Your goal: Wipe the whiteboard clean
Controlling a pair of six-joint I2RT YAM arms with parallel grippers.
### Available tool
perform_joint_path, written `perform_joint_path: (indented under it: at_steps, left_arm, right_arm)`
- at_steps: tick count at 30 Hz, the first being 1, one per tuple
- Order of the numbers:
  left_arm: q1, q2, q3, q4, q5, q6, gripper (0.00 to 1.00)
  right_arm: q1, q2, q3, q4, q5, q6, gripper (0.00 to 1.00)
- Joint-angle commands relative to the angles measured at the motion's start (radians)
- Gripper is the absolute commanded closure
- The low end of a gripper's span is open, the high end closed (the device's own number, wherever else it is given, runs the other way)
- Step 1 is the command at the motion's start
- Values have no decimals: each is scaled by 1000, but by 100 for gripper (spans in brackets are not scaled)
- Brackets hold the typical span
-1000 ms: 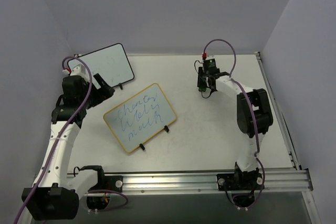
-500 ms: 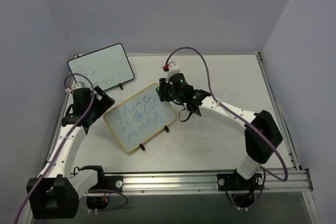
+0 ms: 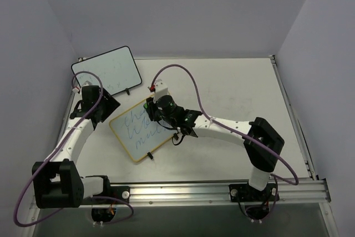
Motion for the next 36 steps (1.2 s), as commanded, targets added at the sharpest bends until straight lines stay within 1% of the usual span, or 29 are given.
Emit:
perform_joint_path:
  at_steps: [1, 5, 9, 11, 14, 15, 17, 23, 28, 33, 36]
  left_arm:
    - [5, 22, 53, 51, 1, -5, 32]
    - [2, 60, 59, 62, 15, 4, 38]
    - [-1, 82, 63, 70, 27, 20, 40]
    - [-3, 102, 79, 76, 30, 27, 41]
    - [-11, 138, 103, 90, 41, 46, 45]
    - [-15, 152, 114, 87, 41, 50, 49]
    - [-40, 183, 145, 90, 64, 61, 53]
    - [-122, 266, 218, 83, 50, 77, 65]
    - [-158, 292, 246, 80, 50, 84, 66]
    - [-176, 317, 258, 70, 50, 98, 70]
    - [-184, 323, 260, 68, 50, 103, 71]
  right_arm:
    - [56, 37, 37, 86, 93, -25, 88]
    - [107, 61, 25, 168, 167, -52, 88]
    - [159, 89, 27, 209, 278, -89, 89]
    - [178, 96, 28, 226, 300, -95, 89]
    - [190, 109, 31, 240, 311, -103, 89]
    - [191, 112, 36, 243, 311, -111, 89]
    - [202, 123, 37, 260, 323, -121, 89]
    - [214, 146, 45, 292, 340, -147, 90]
    - [228, 152, 50, 318, 337, -167, 90]
    - [247, 173, 69, 340, 337, -184, 90]
    - [260, 192, 89, 344, 336, -201, 90]
